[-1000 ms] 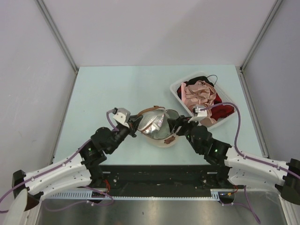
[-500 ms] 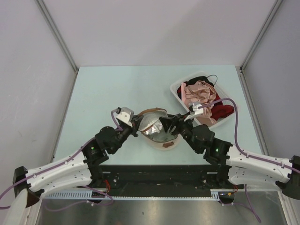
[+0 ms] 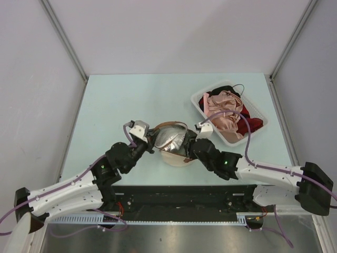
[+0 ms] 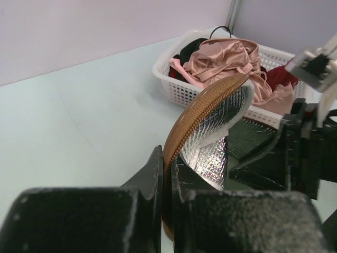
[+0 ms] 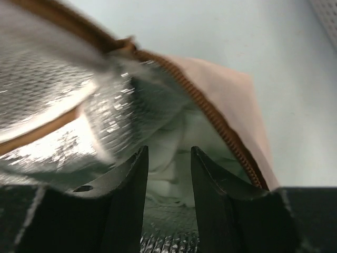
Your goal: Unzip the laundry bag and remove the bra
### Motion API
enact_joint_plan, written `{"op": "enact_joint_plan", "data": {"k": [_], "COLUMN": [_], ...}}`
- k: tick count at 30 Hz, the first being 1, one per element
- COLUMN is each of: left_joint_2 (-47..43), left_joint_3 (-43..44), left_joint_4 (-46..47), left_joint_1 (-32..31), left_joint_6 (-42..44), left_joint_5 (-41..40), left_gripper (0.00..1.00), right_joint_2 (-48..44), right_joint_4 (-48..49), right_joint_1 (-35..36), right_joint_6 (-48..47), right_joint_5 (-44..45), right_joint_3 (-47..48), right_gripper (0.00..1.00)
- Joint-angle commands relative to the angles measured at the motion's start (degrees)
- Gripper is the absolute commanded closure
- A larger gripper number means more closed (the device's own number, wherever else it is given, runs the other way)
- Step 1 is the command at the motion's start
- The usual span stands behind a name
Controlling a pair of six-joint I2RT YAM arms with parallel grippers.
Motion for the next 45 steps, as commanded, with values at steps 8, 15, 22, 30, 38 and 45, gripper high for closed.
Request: {"op": "enact_joint_plan", "data": {"k": [8, 15, 22, 30, 38, 45], "left_joint_2": [1.2, 1.6, 0.9, 0.7, 5.0, 9.0], "left_joint_3": [2.1, -1.3, -6.9, -7.7, -4.8, -3.1], "left_joint_4": [3.3, 4.4, 5.0, 1.2, -1.1, -2.6], "left_joint_1": [-0.3, -0.3, -0.3, 2.5, 5.0, 5.9], "left_joint_6": [-1.3, -0.4, -3.0, -5.8, -5.7, -5.2], "left_joint_5": [2.1, -1.3, -6.0, -6.2, -10.7, -11.5], "left_gripper": [1.0, 1.0, 0.99, 1.0, 1.0, 1.0], "right_joint_2": [13.0, 24.0, 36.6, 31.6, 13.2, -3.1], "right_joint_4": [-2.6, 5.2, 12.8, 8.8, 7.8, 12.2], "right_joint_1": [-3.5, -5.8, -8.5, -5.7, 1.4, 3.6], "right_joint_6": [-1.3, -2.3, -1.7, -5.0, -15.1, -20.9], "right_joint_5": [-0.2, -2.2, -5.5, -3.9, -4.1, -9.7], "right_joint_3": [1.7, 2.6, 3.9, 3.8, 3.3, 2.8], "right_gripper": [0.43, 0.34, 0.46, 1.0, 1.0, 1.0]}}
